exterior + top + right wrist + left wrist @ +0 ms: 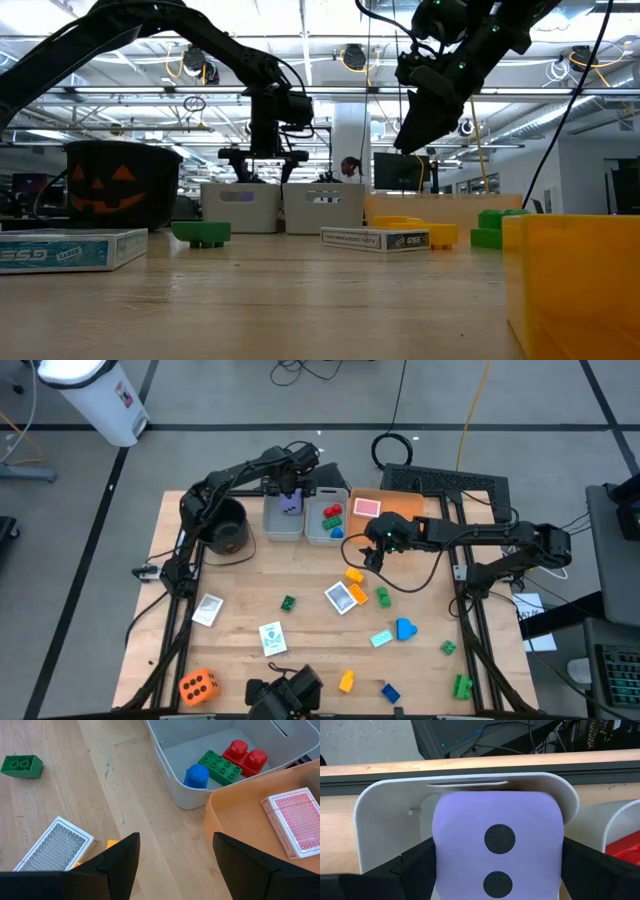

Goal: Pick & Place Toys
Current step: Put the purple dice into the left gray bin

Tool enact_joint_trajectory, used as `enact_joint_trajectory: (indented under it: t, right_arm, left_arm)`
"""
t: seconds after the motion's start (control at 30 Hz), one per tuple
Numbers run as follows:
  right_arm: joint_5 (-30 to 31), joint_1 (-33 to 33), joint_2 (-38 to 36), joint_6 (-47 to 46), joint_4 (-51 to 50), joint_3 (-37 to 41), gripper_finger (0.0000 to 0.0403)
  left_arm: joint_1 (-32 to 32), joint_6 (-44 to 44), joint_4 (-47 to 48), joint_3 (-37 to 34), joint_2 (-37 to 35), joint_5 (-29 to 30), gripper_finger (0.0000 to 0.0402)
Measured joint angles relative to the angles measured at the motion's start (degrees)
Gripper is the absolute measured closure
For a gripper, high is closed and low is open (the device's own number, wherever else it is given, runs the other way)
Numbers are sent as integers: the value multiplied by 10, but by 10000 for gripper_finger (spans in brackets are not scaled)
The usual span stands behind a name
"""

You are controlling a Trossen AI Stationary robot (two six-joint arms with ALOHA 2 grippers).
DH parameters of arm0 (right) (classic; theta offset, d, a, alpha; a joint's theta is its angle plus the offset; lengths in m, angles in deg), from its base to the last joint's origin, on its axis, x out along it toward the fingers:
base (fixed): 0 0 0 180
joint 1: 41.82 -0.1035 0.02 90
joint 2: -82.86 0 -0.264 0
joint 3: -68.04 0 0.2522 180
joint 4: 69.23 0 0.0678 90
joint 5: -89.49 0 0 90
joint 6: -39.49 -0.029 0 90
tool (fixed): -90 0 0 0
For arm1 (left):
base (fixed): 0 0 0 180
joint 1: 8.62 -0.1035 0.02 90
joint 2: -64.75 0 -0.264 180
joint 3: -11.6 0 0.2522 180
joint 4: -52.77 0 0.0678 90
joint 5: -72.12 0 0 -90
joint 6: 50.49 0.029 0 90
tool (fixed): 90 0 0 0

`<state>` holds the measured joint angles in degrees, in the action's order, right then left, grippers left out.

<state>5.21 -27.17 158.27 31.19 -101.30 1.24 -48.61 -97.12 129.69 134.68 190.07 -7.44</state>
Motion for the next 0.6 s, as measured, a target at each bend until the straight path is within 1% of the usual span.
enact_joint_trajectory:
  t: [0.07, 0.23, 0.3, 0.47, 0.6]
  right_arm:
    - [0, 0, 0, 0, 0, 0, 161]
    - [0, 0, 0, -2, 0, 0, 161]
    - [0, 0, 0, -7, 0, 0, 161]
    - [0, 0, 0, -7, 0, 0, 161]
    - [0, 0, 0, -7, 0, 0, 161]
  left_arm:
    - [0, 0, 0, 0, 0, 0, 53]
    - [0, 0, 0, 0, 0, 0, 12]
    - [0, 1, -1, 0, 0, 0, 11]
    - [0, 11, -3, 0, 0, -1, 26]
    - [0, 12, -3, 0, 0, -14, 19]
